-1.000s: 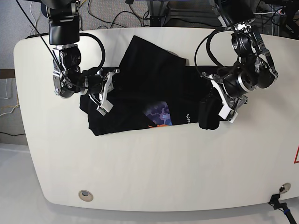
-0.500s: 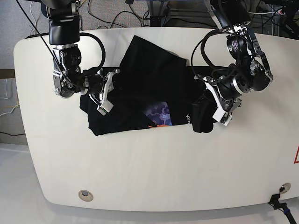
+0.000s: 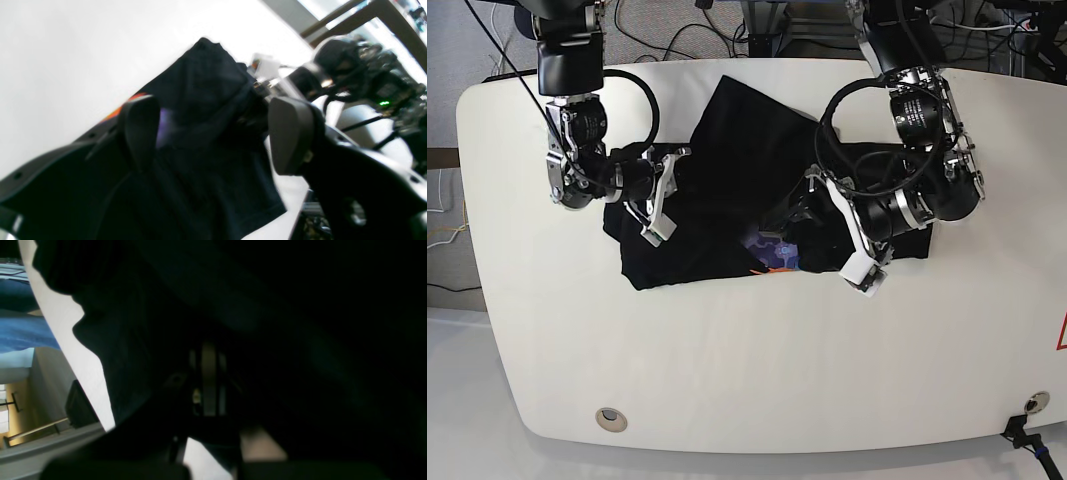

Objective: Fold the T-shirt properly

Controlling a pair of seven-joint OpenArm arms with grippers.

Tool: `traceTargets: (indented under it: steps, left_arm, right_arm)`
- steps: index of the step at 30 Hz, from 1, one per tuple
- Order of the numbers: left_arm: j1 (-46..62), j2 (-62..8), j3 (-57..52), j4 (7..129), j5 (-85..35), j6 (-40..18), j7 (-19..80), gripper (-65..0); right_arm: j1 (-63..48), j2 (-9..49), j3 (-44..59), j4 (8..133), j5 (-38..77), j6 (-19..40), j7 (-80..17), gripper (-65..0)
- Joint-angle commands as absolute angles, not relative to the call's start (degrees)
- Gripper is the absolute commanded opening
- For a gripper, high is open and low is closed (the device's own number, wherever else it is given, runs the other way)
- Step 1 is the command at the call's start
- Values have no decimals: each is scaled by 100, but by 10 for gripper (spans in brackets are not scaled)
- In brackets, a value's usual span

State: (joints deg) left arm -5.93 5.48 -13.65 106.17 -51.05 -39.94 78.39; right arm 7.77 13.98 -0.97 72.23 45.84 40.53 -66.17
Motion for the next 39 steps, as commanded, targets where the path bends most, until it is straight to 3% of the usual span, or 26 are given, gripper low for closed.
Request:
traceTargets:
  steps: [1,5,10,19,27,32,39]
  left_arm:
    - [-840,101,-1596,10712,-5156,-4000,7662,-169]
    - [-813,-840,-1587,10712,-4541,-4000,7503,-169]
    - [-743,-1420,-1297,10686,-3626,-4000,7231,-169]
    - [-4,-1508,-268,10123,-1921,-4000,5543,-171]
    - [4,-1473,-180,8971,-708,-4000,4321,-171]
    - [4,-1481,-180,8523,-505,-4000,4084,-173]
    - [13,-1481,-180,8514,-505,-4000,4057,-173]
  right_arm:
    - [778,1437,-119,7213,4180,4000,-6923,-650]
    - [787,1420,-119,7213,4189,4000,-6923,-650]
    - [787,1420,-110,7222,4180,4000,-6923,-650]
    - [910,1420,-101,7222,4207,4000,-6923,-650]
    - [1182,1420,-92,7248,4224,4000,-6923,-650]
    - [1376,1420,66,7257,4312,4000,-6932,-650]
    - [1754,1508,347,7248,5578,4000,-7301,-650]
